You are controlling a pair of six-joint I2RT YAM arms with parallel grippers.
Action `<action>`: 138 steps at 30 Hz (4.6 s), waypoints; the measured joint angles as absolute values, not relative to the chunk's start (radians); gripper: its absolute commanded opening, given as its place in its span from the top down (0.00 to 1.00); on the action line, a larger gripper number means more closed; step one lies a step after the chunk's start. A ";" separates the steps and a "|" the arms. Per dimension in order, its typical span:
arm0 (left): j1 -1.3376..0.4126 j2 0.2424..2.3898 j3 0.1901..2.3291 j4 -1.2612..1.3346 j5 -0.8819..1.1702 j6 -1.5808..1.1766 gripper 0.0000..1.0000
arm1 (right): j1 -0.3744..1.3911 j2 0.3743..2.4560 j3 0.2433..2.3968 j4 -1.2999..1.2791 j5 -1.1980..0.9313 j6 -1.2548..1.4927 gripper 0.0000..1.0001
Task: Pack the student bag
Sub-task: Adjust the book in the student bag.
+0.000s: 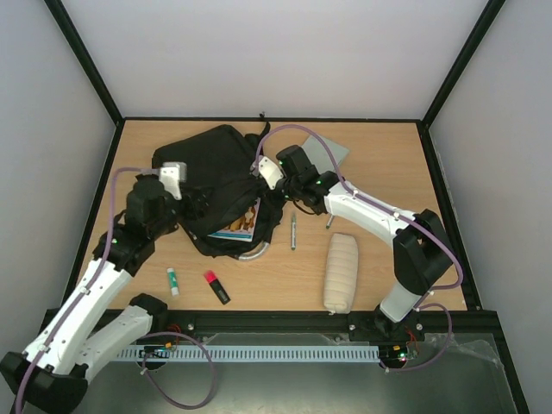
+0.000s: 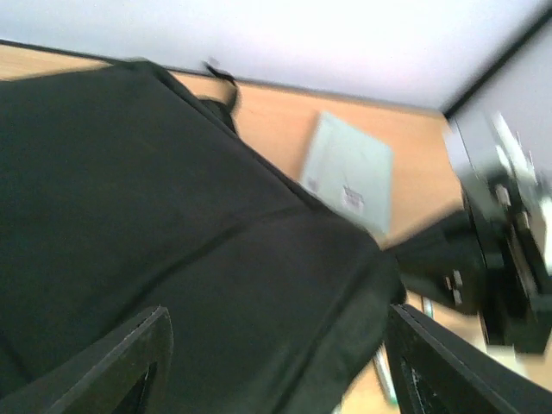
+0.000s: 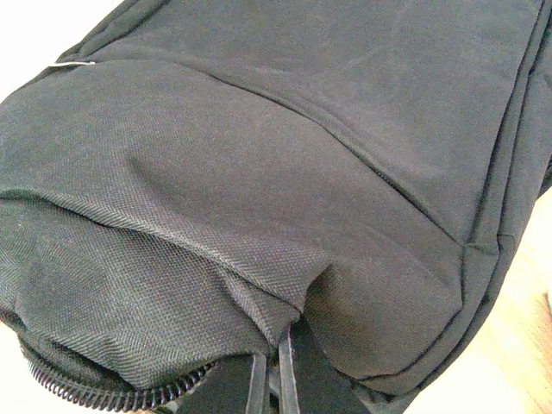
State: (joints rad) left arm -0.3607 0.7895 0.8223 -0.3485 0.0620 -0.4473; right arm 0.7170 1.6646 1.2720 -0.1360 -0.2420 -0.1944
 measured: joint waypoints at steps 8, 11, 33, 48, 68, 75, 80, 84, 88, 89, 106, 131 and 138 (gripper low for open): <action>-0.519 0.902 0.767 -0.354 0.147 -0.179 0.32 | 0.717 1.674 1.305 -0.154 -0.231 -0.211 0.99; -0.529 0.942 0.767 -0.350 0.150 -0.124 0.33 | 0.717 1.687 1.333 -0.169 -0.228 -0.220 0.99; -0.535 1.163 0.826 -0.295 0.017 -0.048 0.95 | 0.714 1.687 1.375 -0.249 -0.212 -0.274 0.63; -0.497 1.045 0.766 -0.213 0.052 -0.117 0.98 | 1.047 1.517 1.068 -0.237 0.040 -0.583 0.67; -0.466 1.026 0.751 -0.192 0.090 -0.142 0.98 | 1.151 1.824 1.069 0.033 0.420 -0.785 0.61; -0.465 1.026 0.751 -0.190 0.092 -0.142 0.98 | 1.153 1.836 1.022 0.156 0.509 -0.891 0.92; -0.465 1.026 0.750 -0.185 0.095 -0.142 0.98 | 1.155 1.824 0.961 0.225 0.535 -0.964 0.99; -0.465 1.026 0.750 -0.185 0.100 -0.143 0.98 | 1.160 1.769 0.885 0.287 0.530 -1.036 0.99; -0.463 1.025 0.750 -0.185 0.104 -0.143 0.98 | 1.169 1.693 0.795 0.364 0.513 -1.122 0.99; -0.463 1.025 0.750 -0.185 0.104 -0.143 0.98 | 1.171 1.681 0.780 0.376 0.508 -1.143 0.99; -0.458 1.024 0.743 -0.185 0.130 -0.143 0.98 | 1.177 1.702 0.701 0.700 0.427 -1.471 0.99; -0.453 1.024 0.738 -0.178 0.150 -0.143 0.98 | 0.995 1.701 0.962 0.179 0.174 -0.939 0.94; -0.452 1.024 0.738 -0.178 0.152 -0.145 0.98 | 0.995 1.791 1.011 0.181 0.194 -0.861 0.99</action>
